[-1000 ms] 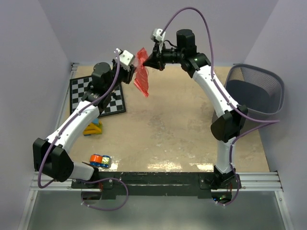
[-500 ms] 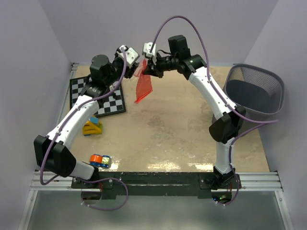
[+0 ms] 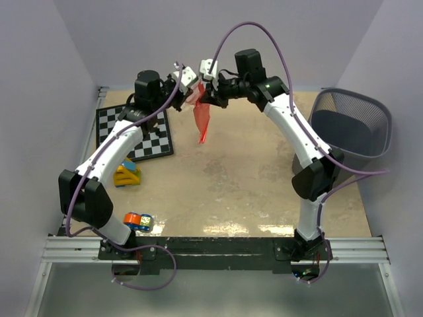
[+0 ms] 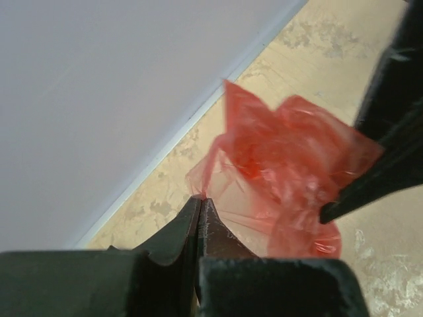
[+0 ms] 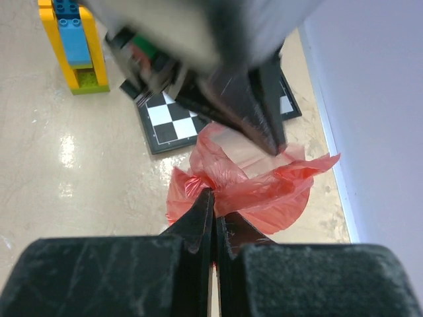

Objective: Put the trash bags into the trash bin
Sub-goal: Unfold the trash bag at the center of the board.

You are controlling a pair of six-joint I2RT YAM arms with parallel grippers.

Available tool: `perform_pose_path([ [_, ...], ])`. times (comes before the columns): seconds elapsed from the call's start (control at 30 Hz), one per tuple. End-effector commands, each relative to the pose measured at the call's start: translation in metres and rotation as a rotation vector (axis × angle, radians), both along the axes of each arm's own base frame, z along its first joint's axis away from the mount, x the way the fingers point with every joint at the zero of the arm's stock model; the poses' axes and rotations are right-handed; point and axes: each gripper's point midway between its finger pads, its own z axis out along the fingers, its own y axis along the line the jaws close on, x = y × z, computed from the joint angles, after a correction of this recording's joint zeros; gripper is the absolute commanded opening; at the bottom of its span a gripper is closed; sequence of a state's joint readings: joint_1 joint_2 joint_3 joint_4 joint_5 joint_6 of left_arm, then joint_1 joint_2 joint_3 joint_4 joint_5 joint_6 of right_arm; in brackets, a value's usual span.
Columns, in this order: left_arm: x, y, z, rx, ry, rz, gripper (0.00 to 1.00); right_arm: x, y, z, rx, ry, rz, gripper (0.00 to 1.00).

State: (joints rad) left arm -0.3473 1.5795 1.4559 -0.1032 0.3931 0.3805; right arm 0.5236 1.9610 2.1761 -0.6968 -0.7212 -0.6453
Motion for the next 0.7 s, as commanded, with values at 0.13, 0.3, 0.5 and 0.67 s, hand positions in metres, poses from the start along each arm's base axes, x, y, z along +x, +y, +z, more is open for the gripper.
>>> perform_pose_path([
  [0.13,0.015,0.065,0.075,-0.292,-0.193,0.345,0.00,-0.025,-0.020,0.002,-0.012,0.091,-0.090,0.00],
  [0.3,0.015,0.077,0.076,-0.324,-0.190,0.406,0.00,-0.030,-0.029,-0.016,-0.059,0.143,-0.125,0.00],
  [0.5,0.012,0.094,0.066,-0.347,-0.172,0.495,0.00,-0.029,-0.039,-0.020,-0.071,0.162,-0.164,0.00],
  [0.67,0.002,0.101,0.061,-0.444,-0.104,0.541,0.00,-0.032,-0.039,-0.010,0.045,0.298,-0.262,0.00],
])
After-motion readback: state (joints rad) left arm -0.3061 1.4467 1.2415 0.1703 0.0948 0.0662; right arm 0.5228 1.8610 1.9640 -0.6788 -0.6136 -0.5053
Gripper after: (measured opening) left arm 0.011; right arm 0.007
